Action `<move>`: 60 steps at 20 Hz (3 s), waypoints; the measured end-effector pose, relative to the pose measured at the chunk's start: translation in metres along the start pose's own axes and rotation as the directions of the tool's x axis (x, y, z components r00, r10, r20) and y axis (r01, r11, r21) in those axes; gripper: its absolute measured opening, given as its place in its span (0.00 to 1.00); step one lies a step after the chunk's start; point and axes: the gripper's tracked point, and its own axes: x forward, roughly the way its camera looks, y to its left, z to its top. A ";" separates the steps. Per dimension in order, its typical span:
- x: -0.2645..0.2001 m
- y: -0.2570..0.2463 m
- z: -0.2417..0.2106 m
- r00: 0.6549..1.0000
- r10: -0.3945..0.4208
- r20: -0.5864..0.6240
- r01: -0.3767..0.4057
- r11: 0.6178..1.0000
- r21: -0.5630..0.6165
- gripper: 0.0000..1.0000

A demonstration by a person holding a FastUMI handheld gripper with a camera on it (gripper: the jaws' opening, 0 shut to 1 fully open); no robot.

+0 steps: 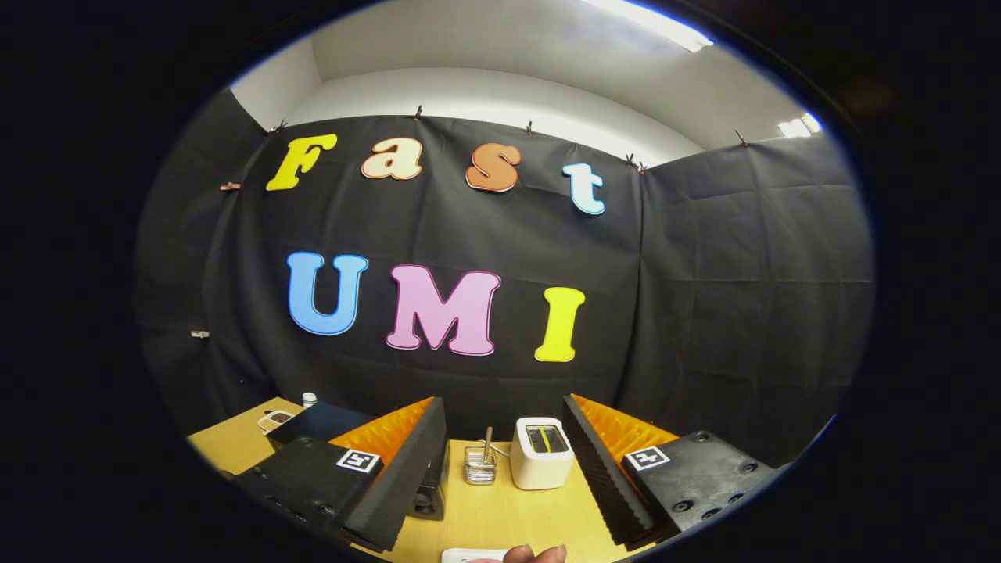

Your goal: Open the toaster oven, put the food inside, and close the toaster oven door.

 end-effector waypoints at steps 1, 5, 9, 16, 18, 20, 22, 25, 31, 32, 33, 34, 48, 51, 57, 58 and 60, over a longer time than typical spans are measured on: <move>0.000 0.007 -0.002 1.000 0.013 -0.005 -0.013 1.000 0.008 0.98; 0.003 0.052 -0.007 0.996 0.082 -0.022 -0.081 0.996 0.039 0.98; 0.005 0.114 -0.021 0.984 0.167 -0.054 -0.163 0.984 0.070 0.98; 0.005 0.208 -0.083 0.951 0.254 -0.177 -0.224 0.958 0.177 0.98; 0.010 0.225 -0.109 0.940 0.253 -0.231 -0.207 0.957 0.204 0.98; 0.015 0.235 -0.138 0.925 0.243 -0.292 -0.184 0.959 0.214 0.98; 0.025 0.240 -0.166 0.911 0.224 -0.347 -0.158 0.965 0.209 0.98; 0.034 0.248 -0.198 0.892 0.205 -0.402 -0.138 0.972 0.189 0.99; 0.050 0.282 -0.245 0.844 0.218 -0.490 -0.133 0.970 0.202 0.97; 0.052 0.285 -0.252 0.835 0.214 -0.507 -0.124 0.971 0.204 0.97; 0.054 0.285 -0.251 0.843 0.203 -0.499 -0.118 0.973 0.196 0.97; 0.056 0.286 -0.251 0.846 0.196 -0.495 -0.118 0.976 0.185 0.98; 0.026 0.272 -0.273 0.830 0.127 -0.543 -0.076 0.990 0.115 0.98; 0.006 0.271 -0.281 0.821 0.133 -0.556 -0.080 0.990 0.118 0.97; -0.026 0.271 -0.298 0.788 0.151 -0.597 -0.100 0.988 0.118 0.97; -0.030 0.271 -0.303 0.780 0.154 -0.606 -0.103 0.988 0.118 0.97; -0.040 0.270 -0.312 0.759 0.160 -0.632 -0.108 0.987 0.120 0.97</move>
